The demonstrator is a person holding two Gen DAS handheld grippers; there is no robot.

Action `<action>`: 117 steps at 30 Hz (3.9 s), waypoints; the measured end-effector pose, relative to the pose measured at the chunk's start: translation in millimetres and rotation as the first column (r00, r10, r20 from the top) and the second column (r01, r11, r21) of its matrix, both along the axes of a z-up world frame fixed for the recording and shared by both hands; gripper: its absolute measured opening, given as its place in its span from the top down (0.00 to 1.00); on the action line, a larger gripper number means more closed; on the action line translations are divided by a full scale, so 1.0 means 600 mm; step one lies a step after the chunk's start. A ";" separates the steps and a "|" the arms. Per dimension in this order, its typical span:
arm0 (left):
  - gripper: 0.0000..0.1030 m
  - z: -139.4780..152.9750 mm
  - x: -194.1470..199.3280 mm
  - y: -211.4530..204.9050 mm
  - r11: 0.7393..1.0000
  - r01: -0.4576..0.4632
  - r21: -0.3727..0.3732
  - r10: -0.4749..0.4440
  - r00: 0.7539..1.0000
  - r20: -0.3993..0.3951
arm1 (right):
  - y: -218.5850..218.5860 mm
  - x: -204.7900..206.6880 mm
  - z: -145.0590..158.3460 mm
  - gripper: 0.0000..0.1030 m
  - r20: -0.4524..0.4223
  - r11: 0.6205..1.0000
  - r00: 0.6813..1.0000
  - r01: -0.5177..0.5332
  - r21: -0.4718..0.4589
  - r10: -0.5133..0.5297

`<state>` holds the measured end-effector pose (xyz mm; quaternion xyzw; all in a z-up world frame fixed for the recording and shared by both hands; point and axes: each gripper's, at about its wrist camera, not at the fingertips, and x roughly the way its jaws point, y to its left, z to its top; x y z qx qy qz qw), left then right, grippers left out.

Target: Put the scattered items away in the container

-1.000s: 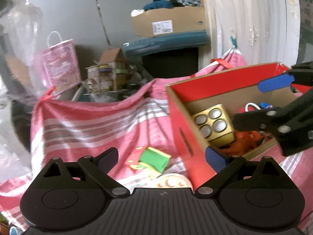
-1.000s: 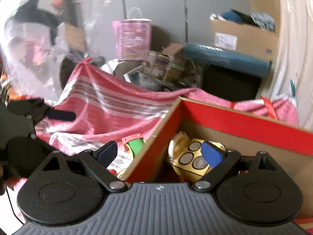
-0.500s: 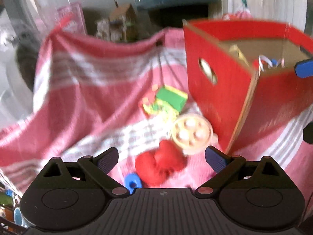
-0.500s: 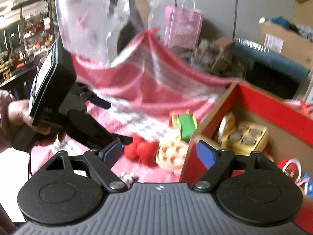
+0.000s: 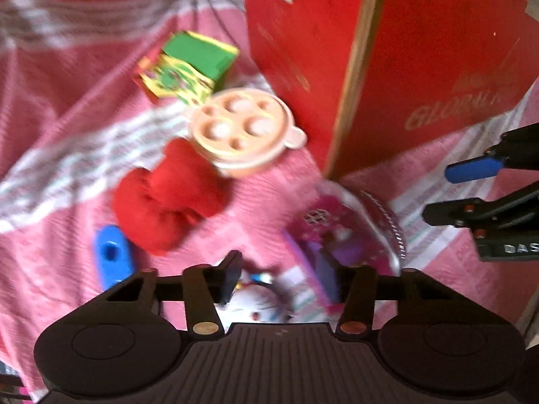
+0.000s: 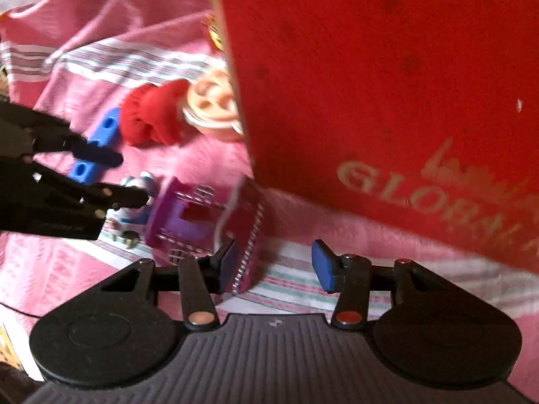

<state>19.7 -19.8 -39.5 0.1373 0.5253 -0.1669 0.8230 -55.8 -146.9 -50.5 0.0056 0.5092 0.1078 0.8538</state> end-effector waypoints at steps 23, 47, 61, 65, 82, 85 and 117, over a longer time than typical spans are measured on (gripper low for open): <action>0.65 -0.053 -0.001 0.053 0.999 0.016 0.051 -0.014 0.999 -0.043 | 0.017 0.021 -0.056 0.47 -0.042 1.000 0.999 -0.007 0.006 0.007; 0.39 -0.012 -0.044 0.071 0.997 0.076 0.003 -0.076 0.997 0.030 | 0.103 -0.005 0.017 0.36 0.032 0.980 0.986 -0.167 0.109 0.164; 0.30 0.023 -0.054 0.132 0.980 -0.113 -0.162 0.115 0.993 0.004 | 0.139 0.005 -0.016 0.36 -0.004 0.977 0.979 -0.201 0.067 0.202; 0.66 -0.008 -0.055 0.114 0.991 -0.088 -0.100 0.088 0.996 -0.007 | 0.130 0.015 -0.011 0.37 0.008 0.979 0.980 -0.199 0.048 0.198; 0.82 -0.027 -0.037 0.048 0.995 -0.015 -0.095 0.016 1.000 0.019 | 0.144 0.018 -0.036 0.64 -0.080 0.944 0.941 -0.329 0.022 0.330; 0.75 -0.034 -0.031 0.028 0.993 0.015 -0.115 -0.014 1.000 0.009 | 0.127 -0.003 -0.050 0.78 -0.118 0.960 0.954 -0.279 -0.004 0.277; 0.64 -0.046 -0.215 -0.002 0.914 -0.377 -0.153 0.362 0.925 -0.113 | 0.061 -0.015 -0.069 0.83 -0.099 0.935 0.932 -0.341 0.097 0.350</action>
